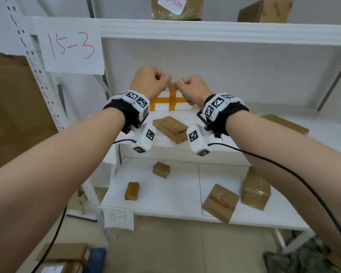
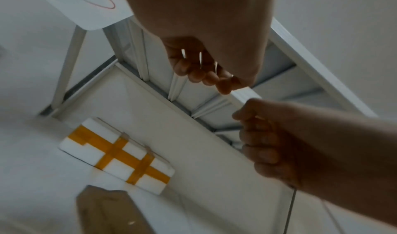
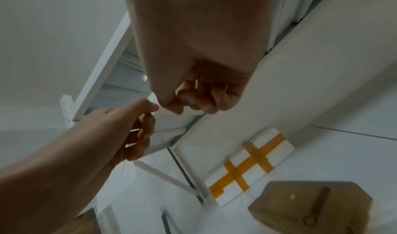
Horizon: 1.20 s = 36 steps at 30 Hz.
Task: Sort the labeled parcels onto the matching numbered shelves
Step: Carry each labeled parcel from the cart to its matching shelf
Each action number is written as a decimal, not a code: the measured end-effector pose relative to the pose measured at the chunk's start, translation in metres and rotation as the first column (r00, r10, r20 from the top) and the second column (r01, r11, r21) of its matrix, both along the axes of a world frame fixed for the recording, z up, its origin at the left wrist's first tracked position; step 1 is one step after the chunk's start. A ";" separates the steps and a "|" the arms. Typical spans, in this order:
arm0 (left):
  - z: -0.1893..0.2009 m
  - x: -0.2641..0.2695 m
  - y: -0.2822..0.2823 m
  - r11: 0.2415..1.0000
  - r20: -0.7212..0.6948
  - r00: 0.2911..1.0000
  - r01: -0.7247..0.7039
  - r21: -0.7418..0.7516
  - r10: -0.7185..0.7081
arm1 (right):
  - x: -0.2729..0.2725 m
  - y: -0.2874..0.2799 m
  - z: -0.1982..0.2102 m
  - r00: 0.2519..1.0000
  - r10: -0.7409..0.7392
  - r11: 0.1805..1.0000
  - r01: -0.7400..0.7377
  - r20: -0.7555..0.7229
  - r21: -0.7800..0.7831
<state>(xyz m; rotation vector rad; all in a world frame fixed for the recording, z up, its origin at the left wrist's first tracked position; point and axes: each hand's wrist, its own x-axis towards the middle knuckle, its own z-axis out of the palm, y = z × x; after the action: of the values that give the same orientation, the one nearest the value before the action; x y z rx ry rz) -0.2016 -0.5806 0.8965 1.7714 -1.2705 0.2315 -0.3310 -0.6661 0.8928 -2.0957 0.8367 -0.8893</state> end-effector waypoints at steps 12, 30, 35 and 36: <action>-0.150 0.034 0.051 0.973 -0.177 0.976 -0.091 0.214 0.130 | 0.057 0.071 -0.129 0.984 0.058 0.996 -0.046 -0.168 0.074; -0.466 0.133 0.235 0.770 -0.473 0.708 -0.158 0.619 0.525 | 0.203 0.233 -0.440 0.919 0.280 0.859 -0.109 -0.279 0.501; -0.544 0.150 0.306 0.695 -0.513 0.547 -0.191 0.693 0.661 | 0.221 0.275 -0.521 0.847 0.351 0.843 -0.099 -0.400 0.529; -0.560 0.153 0.320 0.675 -0.516 0.508 -0.191 0.713 0.690 | 0.224 0.283 -0.536 0.838 0.362 0.829 -0.090 -0.408 0.552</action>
<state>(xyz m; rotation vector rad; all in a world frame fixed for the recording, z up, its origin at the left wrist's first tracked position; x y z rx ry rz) -0.0489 -0.2607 0.3365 2.3378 -0.1658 -0.6573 -0.1073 -0.3836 0.3572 -1.8899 0.9193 0.0491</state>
